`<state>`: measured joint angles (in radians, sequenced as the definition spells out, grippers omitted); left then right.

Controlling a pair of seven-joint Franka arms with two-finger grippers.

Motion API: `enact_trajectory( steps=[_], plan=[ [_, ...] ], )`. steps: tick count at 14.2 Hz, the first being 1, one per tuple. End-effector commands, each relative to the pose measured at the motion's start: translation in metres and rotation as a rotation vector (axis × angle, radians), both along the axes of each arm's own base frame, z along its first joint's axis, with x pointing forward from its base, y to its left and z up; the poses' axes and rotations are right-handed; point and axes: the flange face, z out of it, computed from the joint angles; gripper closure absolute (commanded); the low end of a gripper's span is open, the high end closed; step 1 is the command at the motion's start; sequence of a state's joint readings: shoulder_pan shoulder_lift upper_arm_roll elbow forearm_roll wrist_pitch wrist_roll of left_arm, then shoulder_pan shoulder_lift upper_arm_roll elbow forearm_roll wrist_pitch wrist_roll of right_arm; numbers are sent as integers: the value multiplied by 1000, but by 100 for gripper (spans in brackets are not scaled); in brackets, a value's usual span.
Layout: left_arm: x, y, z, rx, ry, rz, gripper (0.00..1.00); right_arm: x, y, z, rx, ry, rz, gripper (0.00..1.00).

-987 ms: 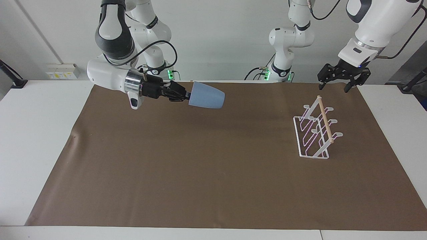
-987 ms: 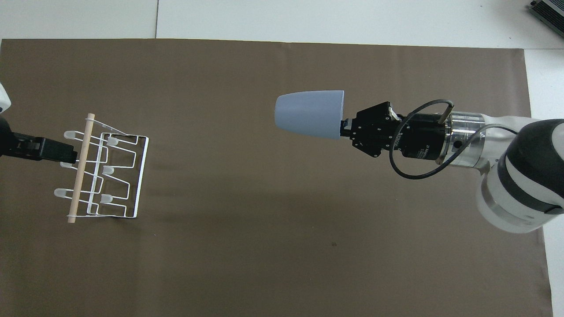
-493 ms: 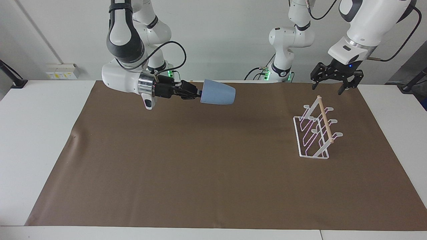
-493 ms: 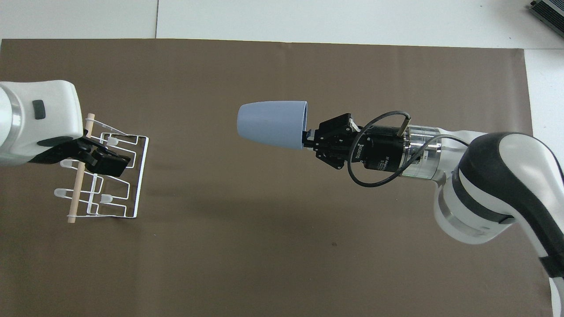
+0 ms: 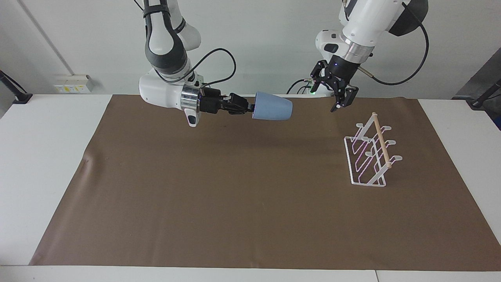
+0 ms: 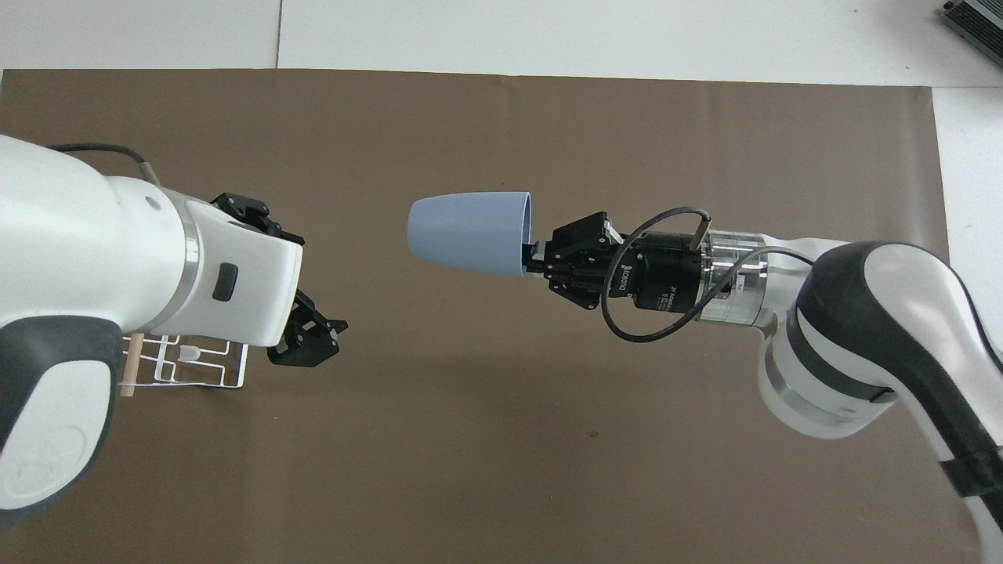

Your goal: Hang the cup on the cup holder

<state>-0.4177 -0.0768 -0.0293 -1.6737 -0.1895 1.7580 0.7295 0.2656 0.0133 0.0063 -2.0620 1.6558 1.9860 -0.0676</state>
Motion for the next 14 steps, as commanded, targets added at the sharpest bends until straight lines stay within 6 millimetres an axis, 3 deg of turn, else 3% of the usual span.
enact_trajectory(
  steps=[1, 3, 8, 14],
  plan=[
    [-19, -27, 6, -54, -64, -83, 0, -3, -1, 0, 14, 3, -22, 100],
    [-35, -59, 7, -71, -90, -142, 0, -4, -2, -1, 13, 6, -22, 100],
    [-17, -68, 2, -86, -171, -210, 0, -6, -2, -3, 10, 0, -21, 100],
    [-4, -63, 12, -96, -187, -193, 0, -12, -7, -1, 18, -94, 76, 100]
  ],
)
